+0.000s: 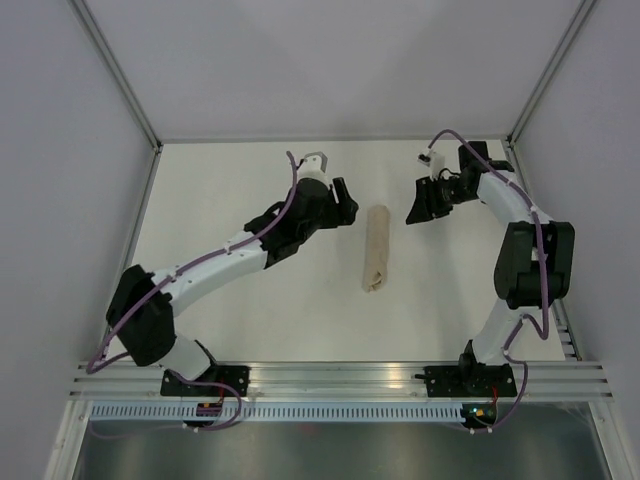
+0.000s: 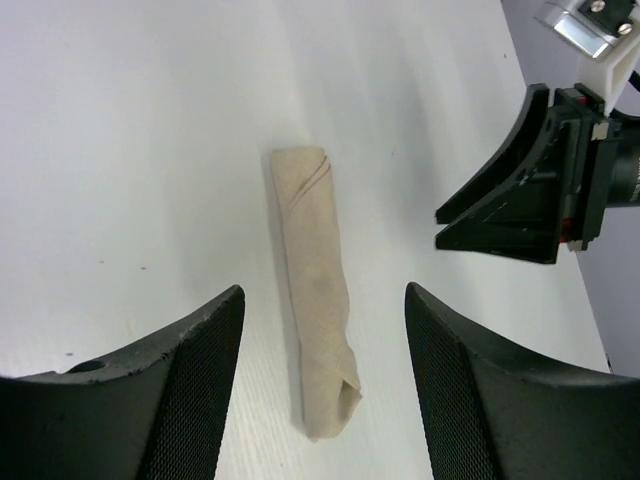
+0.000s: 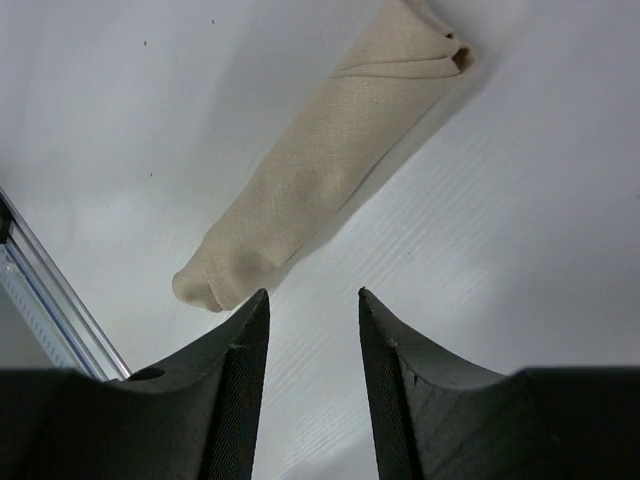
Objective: Fold the napkin, place the utensils inside, and roll it up
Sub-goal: Roll the napkin with the utensil
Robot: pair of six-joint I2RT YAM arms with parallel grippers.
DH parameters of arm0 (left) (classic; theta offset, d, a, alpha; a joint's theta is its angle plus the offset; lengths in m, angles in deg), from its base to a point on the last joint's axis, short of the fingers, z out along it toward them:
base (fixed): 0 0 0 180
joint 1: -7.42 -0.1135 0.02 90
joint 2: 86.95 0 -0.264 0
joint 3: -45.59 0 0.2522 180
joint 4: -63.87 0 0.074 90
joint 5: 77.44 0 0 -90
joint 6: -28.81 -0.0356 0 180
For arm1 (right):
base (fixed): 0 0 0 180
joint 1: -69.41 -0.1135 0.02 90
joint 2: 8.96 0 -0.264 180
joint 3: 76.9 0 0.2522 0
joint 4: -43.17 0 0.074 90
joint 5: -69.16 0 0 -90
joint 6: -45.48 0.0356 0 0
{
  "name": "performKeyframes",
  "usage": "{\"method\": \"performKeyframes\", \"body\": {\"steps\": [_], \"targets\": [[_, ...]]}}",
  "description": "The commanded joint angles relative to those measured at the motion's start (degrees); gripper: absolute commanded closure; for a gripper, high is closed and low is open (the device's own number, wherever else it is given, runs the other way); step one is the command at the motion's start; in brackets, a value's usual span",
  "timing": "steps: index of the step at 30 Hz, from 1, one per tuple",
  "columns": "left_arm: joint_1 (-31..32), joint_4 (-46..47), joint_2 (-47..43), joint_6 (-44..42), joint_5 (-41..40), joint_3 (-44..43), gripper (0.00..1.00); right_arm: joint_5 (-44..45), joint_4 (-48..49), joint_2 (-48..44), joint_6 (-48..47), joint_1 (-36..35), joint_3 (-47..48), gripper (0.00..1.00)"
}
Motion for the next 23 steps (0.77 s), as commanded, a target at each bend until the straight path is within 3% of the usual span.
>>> {"method": "performKeyframes", "body": {"steps": [1, 9, 16, 23], "targets": [[-0.8, -6.1, -8.5, -6.9, 0.5, 2.5, 0.3, -1.7, -1.2, -8.0, 0.5, 3.9, 1.4, 0.52], [-3.8, -15.8, -29.2, -13.2, 3.2, 8.9, 0.25, 2.0, 4.0, -26.3, 1.9, 14.7, -5.2, 0.44], [-4.8, -19.5, -36.6, -15.6, 3.7, 11.9, 0.24, 5.1, 7.8, -36.3, 4.9, 18.4, -10.5, 0.4], [-4.8, -19.9, -39.7, -16.1, 4.4, 13.8, 0.23, 5.4, 10.3, -38.4, 6.5, 19.4, -11.7, 0.37]]}}
